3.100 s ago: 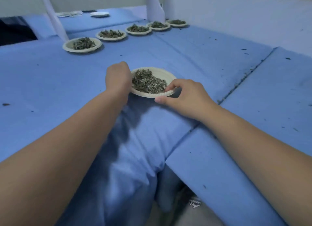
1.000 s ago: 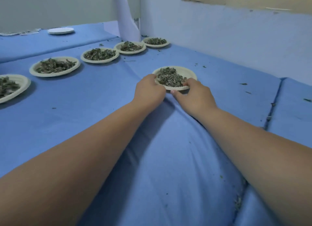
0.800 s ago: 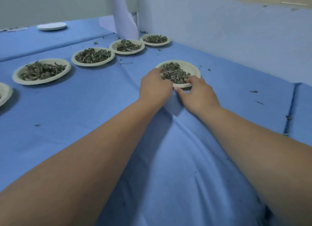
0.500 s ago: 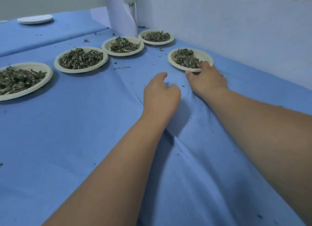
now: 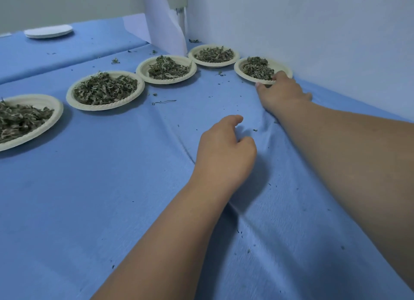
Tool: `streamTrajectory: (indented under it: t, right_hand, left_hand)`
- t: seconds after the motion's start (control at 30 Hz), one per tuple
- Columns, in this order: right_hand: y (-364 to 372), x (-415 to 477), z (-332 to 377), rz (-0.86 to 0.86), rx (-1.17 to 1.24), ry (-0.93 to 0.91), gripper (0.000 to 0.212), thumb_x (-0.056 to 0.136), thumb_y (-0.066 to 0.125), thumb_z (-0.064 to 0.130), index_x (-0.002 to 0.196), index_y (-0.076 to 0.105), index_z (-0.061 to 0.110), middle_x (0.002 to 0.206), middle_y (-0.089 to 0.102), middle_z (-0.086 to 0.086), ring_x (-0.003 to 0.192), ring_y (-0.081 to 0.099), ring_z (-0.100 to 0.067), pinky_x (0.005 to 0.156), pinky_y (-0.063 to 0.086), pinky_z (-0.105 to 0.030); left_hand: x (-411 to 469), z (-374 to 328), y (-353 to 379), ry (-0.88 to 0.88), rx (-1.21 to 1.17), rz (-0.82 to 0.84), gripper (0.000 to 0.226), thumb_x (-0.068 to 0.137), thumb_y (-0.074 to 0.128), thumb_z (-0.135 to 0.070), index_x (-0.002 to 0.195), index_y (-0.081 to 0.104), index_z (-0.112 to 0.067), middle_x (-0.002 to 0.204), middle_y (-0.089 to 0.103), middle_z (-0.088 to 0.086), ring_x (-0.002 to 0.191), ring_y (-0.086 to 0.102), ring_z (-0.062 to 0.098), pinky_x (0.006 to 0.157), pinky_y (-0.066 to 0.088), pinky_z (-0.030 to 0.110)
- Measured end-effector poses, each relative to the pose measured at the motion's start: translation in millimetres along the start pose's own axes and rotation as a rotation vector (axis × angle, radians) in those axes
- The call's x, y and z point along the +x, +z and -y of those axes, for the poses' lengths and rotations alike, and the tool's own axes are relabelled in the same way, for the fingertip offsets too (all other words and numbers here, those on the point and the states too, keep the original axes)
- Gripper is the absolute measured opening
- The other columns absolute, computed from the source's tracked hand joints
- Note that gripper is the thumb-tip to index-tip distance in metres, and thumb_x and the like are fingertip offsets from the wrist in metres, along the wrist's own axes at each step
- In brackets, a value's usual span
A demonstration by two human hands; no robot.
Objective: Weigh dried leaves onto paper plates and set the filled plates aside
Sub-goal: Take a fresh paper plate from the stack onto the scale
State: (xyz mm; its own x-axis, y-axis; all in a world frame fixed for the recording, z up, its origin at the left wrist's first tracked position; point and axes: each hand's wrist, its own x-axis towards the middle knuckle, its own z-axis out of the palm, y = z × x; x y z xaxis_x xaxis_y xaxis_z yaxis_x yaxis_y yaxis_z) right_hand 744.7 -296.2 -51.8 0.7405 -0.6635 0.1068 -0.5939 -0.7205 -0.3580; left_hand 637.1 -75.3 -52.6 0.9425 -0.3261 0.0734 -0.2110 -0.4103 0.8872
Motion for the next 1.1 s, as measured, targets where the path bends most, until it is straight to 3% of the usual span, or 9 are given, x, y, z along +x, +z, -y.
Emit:
streamTrajectory:
  t: [0.13,0.27,0.4,0.5,0.6,0.73,0.83,1.0,1.1]
  right_hand:
    - [1.0,3.2,-1.5,0.000,0.001,0.017,0.069,0.085,0.044,0.069,0.140,0.039,0.027,0.139,0.054,-0.006,0.135,0.045,-0.033,0.113,0.022,-0.062]
    - [4.3,-16.4,0.8,-0.068,-0.041,0.038,0.083,0.080,0.046,0.059,0.147,0.025,0.016,0.156,0.031,-0.013,0.146,0.026,-0.032,0.109,0.025,-0.064]
    - [1.3,-54.5,-10.8,0.011,-0.111,-0.028,0.083,0.083,0.035,0.054,0.154,0.016,0.015,0.165,0.013,-0.012,0.152,0.012,-0.030,0.113,0.020,-0.063]
    - [-8.7,-85.0,-24.1,0.099,-0.125,-0.107,0.079,0.089,0.031,0.055,0.155,0.023,0.013,0.163,0.022,-0.013,0.151,0.018,-0.031,0.117,0.019,-0.058]
    - [-19.3,-129.5,-43.2,0.120,-0.161,-0.287,0.066,0.096,0.030,0.055,0.150,0.036,0.017,0.158,0.033,-0.012,0.147,0.026,-0.030,0.116,0.022,-0.056]
    - [-32.6,-192.4,-62.5,0.150,-0.225,-0.402,0.062,0.102,0.020,0.053,0.153,0.031,0.020,0.162,0.026,-0.010,0.150,0.020,-0.029,0.117,0.020,-0.058]
    - [-45.2,-235.0,-76.8,0.175,-0.201,-0.445,0.060,0.104,0.019,0.051,0.155,0.030,0.020,0.164,0.023,-0.009,0.151,0.019,-0.027,0.119,0.019,-0.053]
    - [-81.4,-309.4,-111.2,0.167,-0.048,-0.401,0.039,0.101,0.040,0.045,0.118,0.064,0.020,0.131,0.061,-0.010,0.119,0.056,-0.032,0.095,0.045,-0.039]
    - [-107.0,-365.5,-133.9,0.165,0.028,-0.376,0.028,0.097,0.051,0.034,0.103,0.071,0.016,0.112,0.071,-0.010,0.105,0.062,-0.032,0.087,0.050,-0.038]
  left_hand:
    - [-0.4,2.3,3.4,0.022,0.017,0.011,0.057,0.093,0.050,-0.015,0.149,0.051,-0.024,0.143,0.058,-0.003,0.117,0.057,0.008,0.070,0.032,0.001]
    - [-1.8,1.5,2.9,0.040,0.025,-0.004,0.055,0.093,0.050,-0.014,0.148,0.052,-0.018,0.141,0.060,-0.002,0.124,0.057,0.013,0.087,0.038,0.018]
    - [-7.6,-3.7,3.6,0.093,0.134,-0.018,0.046,0.093,0.052,-0.012,0.139,0.058,-0.013,0.128,0.065,0.005,0.124,0.056,0.023,0.089,0.041,0.026]
    - [-11.1,-6.6,5.1,0.212,0.366,0.012,0.014,0.090,0.051,-0.010,0.102,0.056,-0.008,0.096,0.060,0.007,0.098,0.056,0.034,0.072,0.037,0.038]
    - [-21.2,-12.3,10.2,0.292,0.563,0.043,0.005,0.092,0.048,-0.012,0.090,0.044,-0.013,0.092,0.053,0.008,0.085,0.046,0.029,0.068,0.027,0.036]
    - [-45.5,-17.9,16.0,0.290,0.717,0.056,0.014,0.101,0.045,-0.019,0.100,0.057,-0.011,0.114,0.064,0.015,0.103,0.058,0.033,0.074,0.032,0.034]
    - [-82.2,-27.2,21.3,0.315,0.876,0.051,0.017,0.097,0.048,-0.018,0.101,0.064,-0.013,0.112,0.070,0.013,0.105,0.063,0.032,0.073,0.034,0.033]
    - [-161.2,-43.9,32.6,0.330,0.946,0.066,0.023,0.098,0.050,-0.018,0.111,0.068,-0.011,0.116,0.070,0.013,0.112,0.064,0.031,0.076,0.037,0.033]
    - [-211.5,-54.4,35.6,0.270,0.811,0.121,0.022,0.098,0.051,-0.021,0.109,0.067,-0.011,0.118,0.069,0.016,0.113,0.063,0.034,0.077,0.041,0.034]
